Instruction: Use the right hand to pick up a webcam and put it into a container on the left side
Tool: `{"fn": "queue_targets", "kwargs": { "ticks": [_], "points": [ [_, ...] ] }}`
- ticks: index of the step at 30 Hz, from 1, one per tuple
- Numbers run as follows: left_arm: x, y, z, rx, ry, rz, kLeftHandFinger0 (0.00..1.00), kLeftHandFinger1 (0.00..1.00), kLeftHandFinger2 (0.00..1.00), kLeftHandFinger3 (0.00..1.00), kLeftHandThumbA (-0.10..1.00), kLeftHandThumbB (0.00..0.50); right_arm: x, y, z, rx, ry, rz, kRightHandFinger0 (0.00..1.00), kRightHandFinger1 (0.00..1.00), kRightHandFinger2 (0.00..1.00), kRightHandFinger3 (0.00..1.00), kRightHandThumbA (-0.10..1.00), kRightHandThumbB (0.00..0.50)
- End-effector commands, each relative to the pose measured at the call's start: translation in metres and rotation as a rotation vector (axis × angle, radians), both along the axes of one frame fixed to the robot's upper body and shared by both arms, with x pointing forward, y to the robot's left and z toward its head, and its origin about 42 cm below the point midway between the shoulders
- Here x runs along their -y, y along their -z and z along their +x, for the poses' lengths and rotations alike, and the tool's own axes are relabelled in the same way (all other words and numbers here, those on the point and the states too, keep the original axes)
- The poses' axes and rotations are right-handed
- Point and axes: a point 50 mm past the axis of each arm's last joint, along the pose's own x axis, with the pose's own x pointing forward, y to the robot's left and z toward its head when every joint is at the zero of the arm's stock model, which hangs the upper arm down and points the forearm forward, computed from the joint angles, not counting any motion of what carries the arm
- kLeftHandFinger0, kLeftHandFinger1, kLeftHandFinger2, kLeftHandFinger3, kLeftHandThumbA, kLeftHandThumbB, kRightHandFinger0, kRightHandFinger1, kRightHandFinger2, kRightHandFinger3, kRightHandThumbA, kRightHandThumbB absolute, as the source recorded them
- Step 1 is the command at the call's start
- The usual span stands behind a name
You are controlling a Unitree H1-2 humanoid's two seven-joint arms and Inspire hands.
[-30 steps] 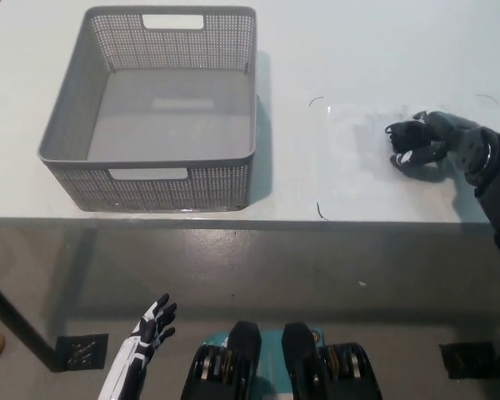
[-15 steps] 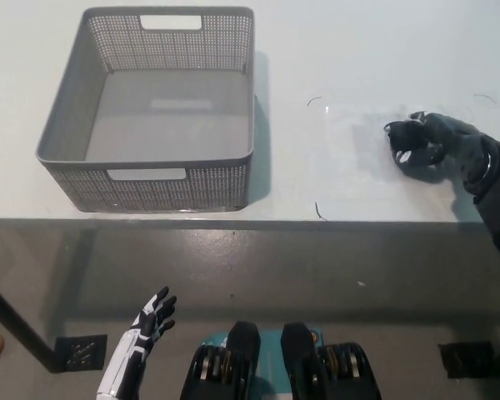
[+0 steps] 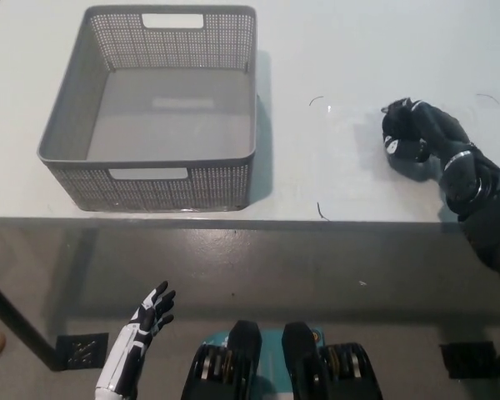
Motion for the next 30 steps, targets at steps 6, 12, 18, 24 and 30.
{"fn": "queue_targets", "kwargs": {
  "ticks": [6, 12, 18, 24, 30],
  "points": [
    [-0.003, -0.009, 0.007, 0.046, 0.001, 0.012, 1.0, 1.0, 1.0, 1.0, 1.0, 0.186, -0.004, -0.075, 0.02, 0.322, -0.021, 0.121, 0.0, 0.41, 0.82, 0.82, -0.1, 0.162],
    [-0.004, -0.011, 0.007, 0.049, 0.004, 0.02, 1.0, 1.0, 1.0, 1.0, 1.0, 0.178, -0.014, -0.142, 0.029, 0.472, -0.045, 0.234, 0.0, 0.4, 0.79, 0.77, -0.1, 0.159],
    [-0.004, -0.011, 0.008, 0.044, 0.007, 0.016, 1.0, 1.0, 1.0, 1.0, 1.0, 0.186, -0.041, -0.217, 0.022, 0.628, -0.122, 0.285, 0.0, 0.39, 0.8, 0.83, -0.1, 0.146],
    [-0.003, -0.011, 0.008, 0.04, 0.006, 0.025, 1.0, 1.0, 1.0, 1.0, 1.0, 0.2, -0.096, -0.283, 0.0, 0.727, -0.275, 0.304, 0.0, 0.38, 0.81, 0.87, -0.1, 0.148],
    [-0.002, -0.01, 0.006, 0.046, 0.027, 0.035, 1.0, 1.0, 1.0, 1.0, 1.0, 0.184, -0.162, -0.311, -0.022, 0.775, -0.394, 0.315, 0.0, 0.33, 0.76, 0.86, -0.1, 0.163]
  ]
}}
